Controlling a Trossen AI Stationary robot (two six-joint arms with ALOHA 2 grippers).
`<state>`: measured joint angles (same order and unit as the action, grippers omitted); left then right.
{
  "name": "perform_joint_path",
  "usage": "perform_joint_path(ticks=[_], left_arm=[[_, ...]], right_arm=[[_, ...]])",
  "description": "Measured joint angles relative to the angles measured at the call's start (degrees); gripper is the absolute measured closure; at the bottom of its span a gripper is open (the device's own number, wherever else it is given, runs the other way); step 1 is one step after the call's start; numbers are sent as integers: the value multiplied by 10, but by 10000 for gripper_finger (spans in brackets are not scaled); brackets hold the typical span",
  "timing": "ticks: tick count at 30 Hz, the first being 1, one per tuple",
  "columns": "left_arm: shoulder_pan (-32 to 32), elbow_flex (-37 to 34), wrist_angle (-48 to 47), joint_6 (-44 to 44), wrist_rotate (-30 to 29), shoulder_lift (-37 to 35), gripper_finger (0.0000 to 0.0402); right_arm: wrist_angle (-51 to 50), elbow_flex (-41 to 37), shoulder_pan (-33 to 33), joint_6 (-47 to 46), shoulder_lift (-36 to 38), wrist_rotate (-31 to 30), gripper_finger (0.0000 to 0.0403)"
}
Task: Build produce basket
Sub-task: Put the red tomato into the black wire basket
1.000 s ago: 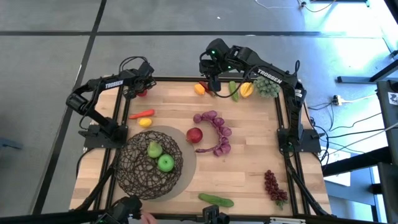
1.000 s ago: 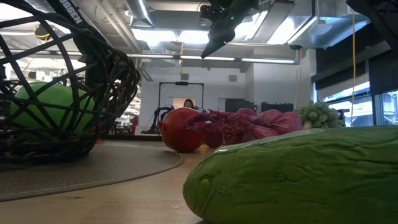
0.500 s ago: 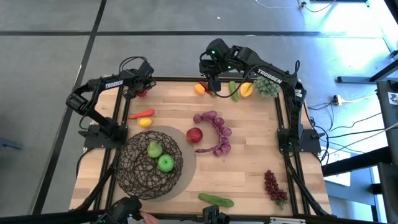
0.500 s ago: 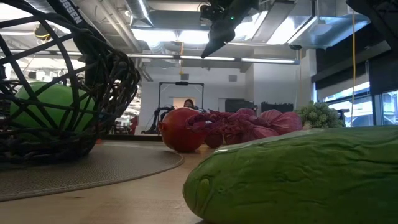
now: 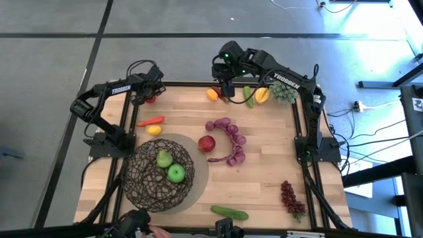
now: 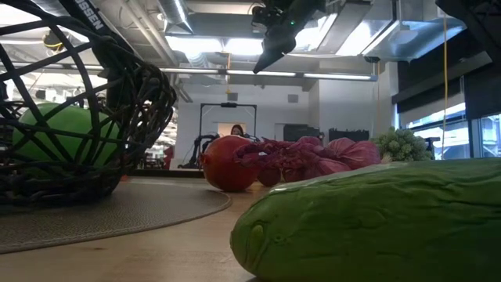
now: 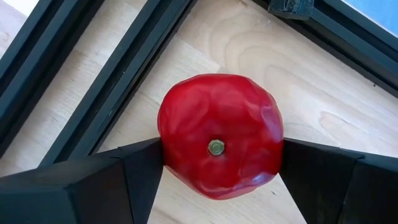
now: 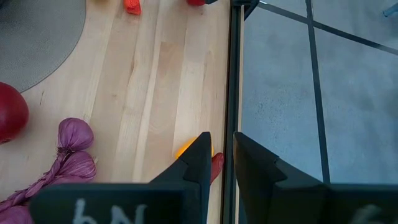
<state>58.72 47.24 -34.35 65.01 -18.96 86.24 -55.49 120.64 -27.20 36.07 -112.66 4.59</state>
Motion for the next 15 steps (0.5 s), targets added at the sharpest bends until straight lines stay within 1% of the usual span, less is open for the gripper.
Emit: perform_joint_path(ticks=[6,15], left_arm=[[0,0,-2,-1,1,0,141],[0,0,-7,-26,5,0,142]], right_arm=[[0,0,0,0,0,0,338],[0,0,0,0,0,0,338]])
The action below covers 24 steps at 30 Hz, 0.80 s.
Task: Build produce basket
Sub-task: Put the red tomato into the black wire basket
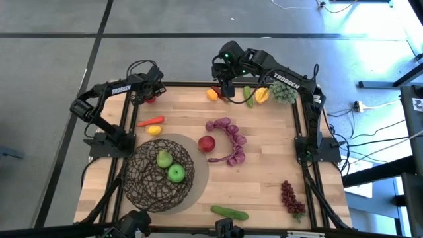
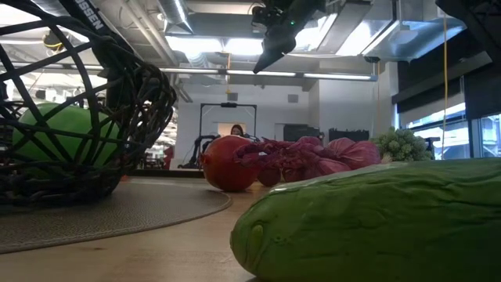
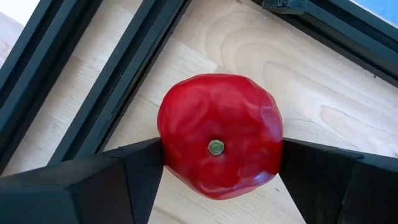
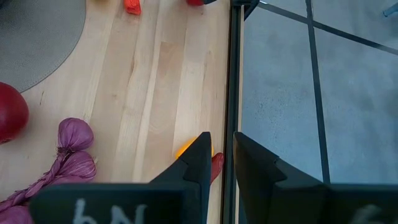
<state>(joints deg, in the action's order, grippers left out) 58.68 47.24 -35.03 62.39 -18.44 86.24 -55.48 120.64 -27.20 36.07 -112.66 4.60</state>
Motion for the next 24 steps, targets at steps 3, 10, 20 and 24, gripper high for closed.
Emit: perform_joint_path(ticks=[3,10,20,24], left_arm=[[-6,0,-3,-9,-2,0,143],[-30,5,-10,-58,8,0,143],[-71,70,-37,-138,-6,1,144],[-87,108,-71,-171,-11,1,144]], right_arm=[[0,0,0,0,0,0,338],[0,0,0,0,0,0,338],[0,0,0,0,0,0,338],[0,0,0,0,0,0,338]])
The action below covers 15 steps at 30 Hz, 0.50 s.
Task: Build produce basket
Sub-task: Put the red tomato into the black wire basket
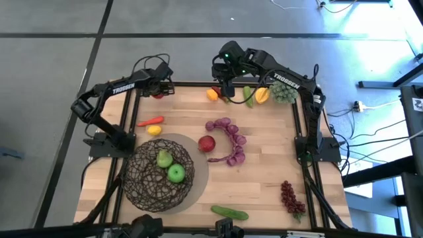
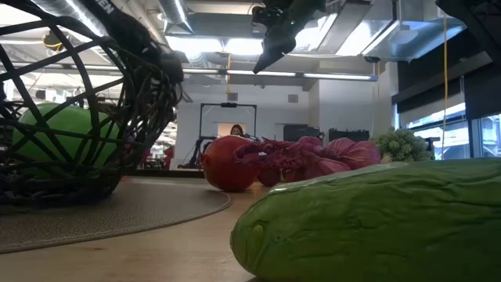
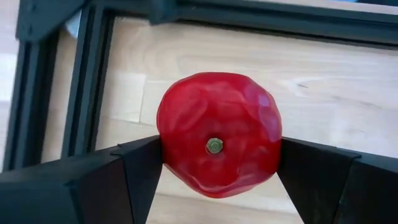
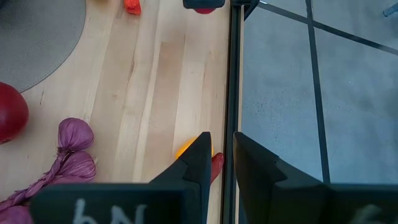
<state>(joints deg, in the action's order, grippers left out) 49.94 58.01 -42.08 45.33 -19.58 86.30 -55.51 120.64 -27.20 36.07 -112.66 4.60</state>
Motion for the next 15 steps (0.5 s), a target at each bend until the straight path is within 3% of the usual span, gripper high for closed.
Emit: perform_joint_path(ticks=[10,15], left_arm=[[-62,90,-89,-114,8,0,144],[-99,150,-172,-157,6,0,144]], right_arm=[[8,0,0,0,0,1,338],[4,0,0,2,0,80,338]])
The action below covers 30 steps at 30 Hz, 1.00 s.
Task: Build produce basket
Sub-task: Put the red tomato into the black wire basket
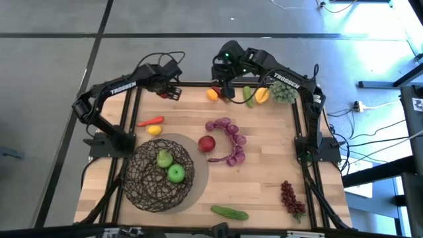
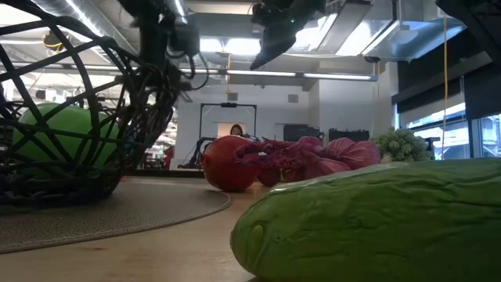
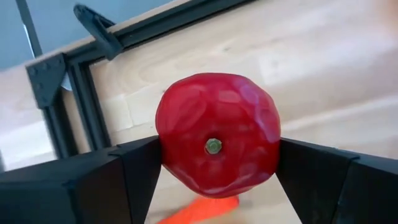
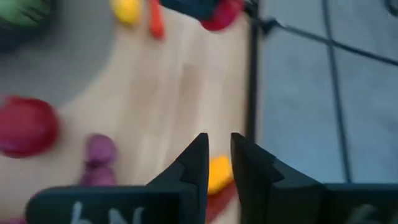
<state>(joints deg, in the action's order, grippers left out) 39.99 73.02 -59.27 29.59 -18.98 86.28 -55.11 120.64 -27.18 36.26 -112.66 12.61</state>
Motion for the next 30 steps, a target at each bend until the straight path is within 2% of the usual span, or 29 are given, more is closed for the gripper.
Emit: perform_joint_path(ticks=[6,11,15,20,30], left_arm=[[-52,74,-90,-47,-9,0,144],[-108,101,-151,-74,-37,-29,144],[-151,103,-162,-75,-33,-60,144],[-185,103,-204,-76,6,-110,144],[-277,102,-271,-57,82,-207,144]], right_arm=[[-38,0,1,30,0,160,338],[-94,0,4,30,1,208,338],[-124,0,15,28,8,209,338],[-122,0,43,-13,33,182,338],[-74,0,126,-121,93,17,338]])
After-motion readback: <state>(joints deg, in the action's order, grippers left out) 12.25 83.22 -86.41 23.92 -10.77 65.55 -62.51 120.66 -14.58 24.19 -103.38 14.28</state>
